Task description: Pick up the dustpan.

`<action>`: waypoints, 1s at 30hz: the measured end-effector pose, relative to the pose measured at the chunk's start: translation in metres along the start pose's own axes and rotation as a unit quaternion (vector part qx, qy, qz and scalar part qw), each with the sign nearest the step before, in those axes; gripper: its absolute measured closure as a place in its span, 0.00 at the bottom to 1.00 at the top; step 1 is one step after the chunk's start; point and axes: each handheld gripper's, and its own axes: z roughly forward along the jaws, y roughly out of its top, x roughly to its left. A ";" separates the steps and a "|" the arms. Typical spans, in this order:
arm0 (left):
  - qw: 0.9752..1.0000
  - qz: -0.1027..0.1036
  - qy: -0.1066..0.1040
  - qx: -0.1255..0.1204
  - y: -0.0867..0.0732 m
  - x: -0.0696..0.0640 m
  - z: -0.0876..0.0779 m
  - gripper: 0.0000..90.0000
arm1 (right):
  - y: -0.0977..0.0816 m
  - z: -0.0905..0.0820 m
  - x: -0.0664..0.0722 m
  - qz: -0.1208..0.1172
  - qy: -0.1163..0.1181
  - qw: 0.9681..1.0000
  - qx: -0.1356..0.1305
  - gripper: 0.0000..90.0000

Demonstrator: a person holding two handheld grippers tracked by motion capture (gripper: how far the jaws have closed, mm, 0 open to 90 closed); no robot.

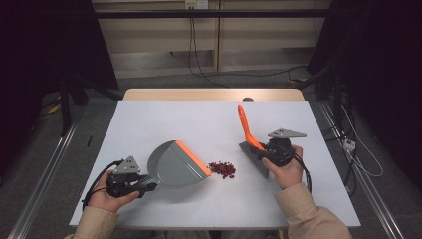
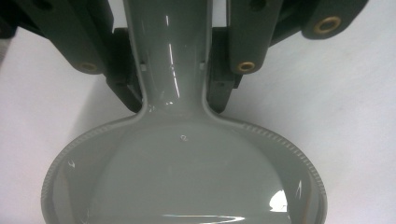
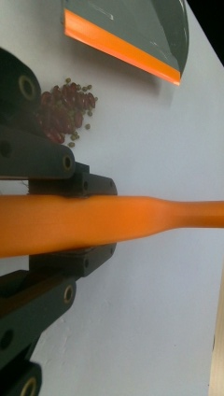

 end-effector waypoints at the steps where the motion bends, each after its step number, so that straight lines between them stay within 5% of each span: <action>1: 1.000 0.004 -0.003 0.004 0.000 -0.002 0.001 0.71 | 0.001 0.002 0.002 -0.002 -0.002 1.000 0.001 0.79; 15: 0.999 0.031 -0.019 0.034 0.001 -0.018 0.016 0.71 | 0.006 0.019 0.016 -0.024 -0.024 0.999 0.003 0.79; 30: 0.997 0.052 -0.050 0.038 0.004 -0.026 0.024 0.71 | 0.002 0.034 0.031 -0.052 -0.036 0.998 0.012 0.79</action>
